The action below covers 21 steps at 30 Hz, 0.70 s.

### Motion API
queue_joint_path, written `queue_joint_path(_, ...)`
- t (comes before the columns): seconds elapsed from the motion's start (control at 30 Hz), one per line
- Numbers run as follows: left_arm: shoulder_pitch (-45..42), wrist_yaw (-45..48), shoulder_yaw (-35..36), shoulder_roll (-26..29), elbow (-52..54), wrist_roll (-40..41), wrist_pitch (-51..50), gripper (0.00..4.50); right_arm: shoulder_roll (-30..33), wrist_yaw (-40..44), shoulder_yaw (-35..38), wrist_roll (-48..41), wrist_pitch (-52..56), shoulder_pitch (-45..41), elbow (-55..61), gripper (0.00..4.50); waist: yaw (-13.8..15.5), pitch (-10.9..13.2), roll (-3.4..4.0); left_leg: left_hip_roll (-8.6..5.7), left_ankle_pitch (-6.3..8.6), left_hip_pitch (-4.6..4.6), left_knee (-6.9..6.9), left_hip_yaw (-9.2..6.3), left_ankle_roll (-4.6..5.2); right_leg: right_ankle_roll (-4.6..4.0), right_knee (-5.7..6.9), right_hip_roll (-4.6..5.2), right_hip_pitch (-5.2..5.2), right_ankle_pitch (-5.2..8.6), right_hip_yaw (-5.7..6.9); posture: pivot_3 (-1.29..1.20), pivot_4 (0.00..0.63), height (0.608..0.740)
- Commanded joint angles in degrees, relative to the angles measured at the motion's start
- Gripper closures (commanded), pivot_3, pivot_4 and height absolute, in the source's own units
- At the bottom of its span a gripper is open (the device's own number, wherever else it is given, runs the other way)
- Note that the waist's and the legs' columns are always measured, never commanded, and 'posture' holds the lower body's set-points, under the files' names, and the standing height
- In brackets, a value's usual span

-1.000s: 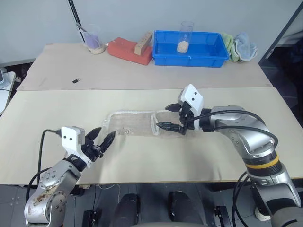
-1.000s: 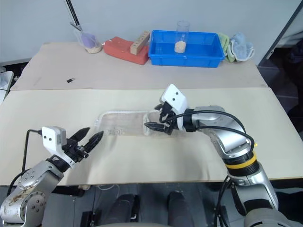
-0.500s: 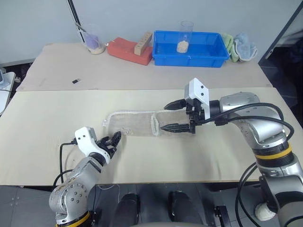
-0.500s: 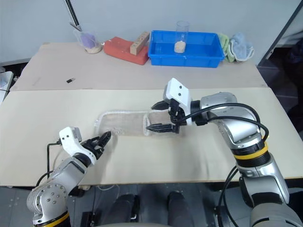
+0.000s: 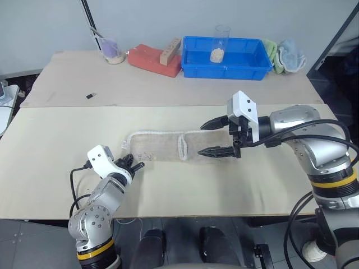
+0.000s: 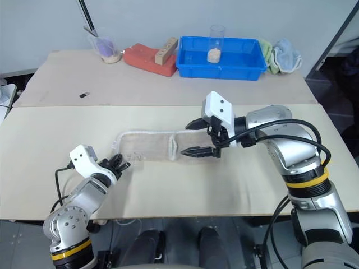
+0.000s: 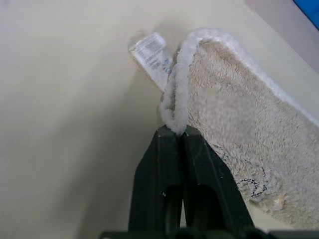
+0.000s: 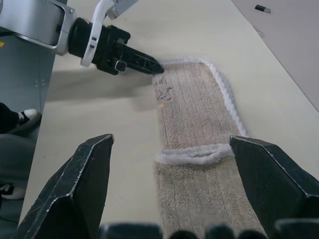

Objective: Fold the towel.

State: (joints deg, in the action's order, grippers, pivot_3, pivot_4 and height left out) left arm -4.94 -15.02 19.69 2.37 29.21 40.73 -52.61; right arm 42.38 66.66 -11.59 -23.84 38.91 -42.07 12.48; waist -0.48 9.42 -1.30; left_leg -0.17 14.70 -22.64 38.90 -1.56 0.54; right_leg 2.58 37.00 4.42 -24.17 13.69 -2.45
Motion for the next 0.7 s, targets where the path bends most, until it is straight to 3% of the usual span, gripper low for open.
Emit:
queue_joint_path(0.03, -1.81, 5.97, -4.57, 5.82, 2.3, -4.41, 4.06, 4.45, 1.99, 0.44, 3.33, -0.77, -0.9, 0.19, 1.43, 0.38, 0.07, 0.0, 0.0, -0.01, 0.0, 0.0, 0.0, 0.01, 0.0, 0.0, 0.0, 0.0, 0.0, 0.0, 0.0, 0.0, 0.15, 0.74)
queue_joint_path(0.17, -6.73, 15.75, -13.35, 14.14, 2.67, -6.44, 4.34, 4.45, 7.35, 2.23, 5.86, -0.7, -0.15, 2.76, 1.64, 0.38, 0.71, 0.0, 0.0, -0.02, 0.0, -0.04, 0.01, 0.01, -0.01, 0.0, -0.05, 0.02, 0.01, 0.0, 0.01, 0.0, 0.15, 0.74)
queue_joint_path(0.3, -11.79, 24.37, -21.47, 17.88, 1.73, -6.21, 3.44, 4.45, 13.91, 4.42, 8.09, -1.11, 0.65, 6.59, 2.54, 0.38, 1.09, 0.0, 0.0, -0.05, 0.0, -0.12, 0.02, 0.06, 0.0, 0.0, -0.2, 0.05, 0.01, 0.0, -0.04, 0.0, 0.15, 0.74)
queue_joint_path(0.47, -19.29, 34.41, -31.64, 17.22, -5.03, -8.76, 6.18, 4.45, 19.36, 4.15, 12.29, -1.75, 1.99, 12.61, 4.76, 0.38, 1.13, 0.0, 0.0, 0.0, 0.0, -0.14, 0.01, 0.14, 0.0, 0.01, -0.2, -0.02, 0.0, 0.0, 0.02, 0.0, 0.15, 0.74)
queue_joint_path(0.7, -26.09, 44.67, -40.21, 11.72, -17.72, -15.55, 15.95, 4.45, 20.57, 0.48, 17.17, -4.12, 5.21, 17.86, 9.87, 0.38, 0.82, 0.0, 0.0, 0.0, -0.01, -0.12, 0.01, 0.19, 0.02, 0.01, -0.18, -0.06, 0.01, 0.0, 0.0, 0.0, 0.15, 0.74)
